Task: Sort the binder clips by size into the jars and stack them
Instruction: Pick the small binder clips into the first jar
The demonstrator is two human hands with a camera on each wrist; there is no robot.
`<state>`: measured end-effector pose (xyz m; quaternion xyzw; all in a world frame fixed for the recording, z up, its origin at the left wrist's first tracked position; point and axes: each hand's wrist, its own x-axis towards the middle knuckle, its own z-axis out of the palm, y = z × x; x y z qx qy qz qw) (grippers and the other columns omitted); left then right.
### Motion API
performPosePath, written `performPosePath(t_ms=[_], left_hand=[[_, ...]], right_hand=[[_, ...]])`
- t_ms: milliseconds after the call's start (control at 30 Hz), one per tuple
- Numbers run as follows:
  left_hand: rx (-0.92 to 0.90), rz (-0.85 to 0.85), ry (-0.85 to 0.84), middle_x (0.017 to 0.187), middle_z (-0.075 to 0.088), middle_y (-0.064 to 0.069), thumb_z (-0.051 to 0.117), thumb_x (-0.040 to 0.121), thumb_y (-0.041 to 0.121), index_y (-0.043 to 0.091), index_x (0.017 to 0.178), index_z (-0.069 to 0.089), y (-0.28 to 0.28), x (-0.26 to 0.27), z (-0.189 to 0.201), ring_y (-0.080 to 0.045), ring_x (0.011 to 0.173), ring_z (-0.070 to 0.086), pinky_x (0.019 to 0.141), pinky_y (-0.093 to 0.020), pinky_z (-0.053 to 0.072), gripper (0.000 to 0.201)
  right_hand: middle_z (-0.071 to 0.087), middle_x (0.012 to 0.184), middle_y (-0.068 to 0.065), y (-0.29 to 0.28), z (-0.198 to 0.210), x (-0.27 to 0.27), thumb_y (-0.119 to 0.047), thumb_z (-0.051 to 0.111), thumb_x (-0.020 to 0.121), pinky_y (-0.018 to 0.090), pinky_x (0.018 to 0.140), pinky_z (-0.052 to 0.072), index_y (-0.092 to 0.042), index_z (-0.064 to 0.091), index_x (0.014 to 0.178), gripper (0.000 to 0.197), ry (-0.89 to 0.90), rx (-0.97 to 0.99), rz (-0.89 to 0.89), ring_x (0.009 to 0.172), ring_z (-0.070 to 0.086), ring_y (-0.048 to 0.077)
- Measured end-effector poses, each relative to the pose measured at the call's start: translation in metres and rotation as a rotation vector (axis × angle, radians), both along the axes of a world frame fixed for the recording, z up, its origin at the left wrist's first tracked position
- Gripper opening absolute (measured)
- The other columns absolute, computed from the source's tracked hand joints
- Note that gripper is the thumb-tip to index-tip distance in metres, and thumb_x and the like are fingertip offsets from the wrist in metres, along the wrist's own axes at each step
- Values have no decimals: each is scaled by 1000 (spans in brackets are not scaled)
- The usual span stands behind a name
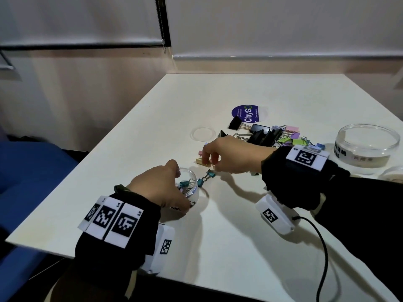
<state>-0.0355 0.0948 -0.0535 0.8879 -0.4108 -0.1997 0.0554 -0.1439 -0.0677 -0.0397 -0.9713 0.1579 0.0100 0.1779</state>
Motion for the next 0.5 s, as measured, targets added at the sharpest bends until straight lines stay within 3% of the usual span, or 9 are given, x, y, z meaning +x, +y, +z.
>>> performPosePath(t_ms=[67, 167, 233, 300, 400, 500], left_hand=[[2, -2, -2, 95, 55, 6, 78, 50, 37, 26, 112, 40, 0, 0, 0, -17, 86, 60, 79, -35, 54, 73], [3, 3, -5, 95, 54, 6, 78, 49, 37, 27, 112, 40, 0, 0, 0, -17, 86, 60, 80, -36, 54, 74], [2, 3, -1, 95, 54, 7, 77, 50, 37, 27, 114, 40, 0, 0, 0, -17, 86, 60, 81, -36, 54, 74], [1, 4, -1, 96, 54, 7, 78, 52, 35, 27, 115, 40, 0, -1, 0, -17, 87, 60, 82, -37, 54, 73], [-3, 1, -4, 96, 53, 7, 78, 54, 35, 27, 115, 39, 0, -1, -1, -17, 88, 60, 82, -37, 54, 73], [-8, -5, -6, 95, 53, 7, 78, 53, 35, 27, 114, 39, -1, -1, -1, -17, 87, 60, 80, -36, 54, 73]], right_hand=[[63, 92, -1, 6, -1, 0, -9, 65, 82, 27, 82, 47, -19, 68, 109, 28, 57, -41, 52, 105, 59, 19], [62, 85, 0, 12, -7, 6, -4, 66, 79, 23, 71, 42, -15, 71, 105, 28, 121, -149, 98, 91, 57, 17], [69, 91, 5, 11, -9, 9, 0, 63, 77, 26, 72, 46, -10, 71, 97, 23, 126, -186, 93, 93, 60, 21], [66, 87, 6, 11, -8, 9, -2, 63, 76, 27, 70, 46, -10, 67, 87, 14, 143, -199, 80, 91, 59, 22], [51, 69, -1, 8, -2, 4, -2, 58, 76, 25, 55, 42, -16, 49, 69, 19, 93, -91, -1, 77, 54, 20], [50, 71, 0, 4, 1, 1, 4, 43, 79, 22, 48, 38, -15, 48, 76, 20, -13, 80, -92, 72, 55, 23]])
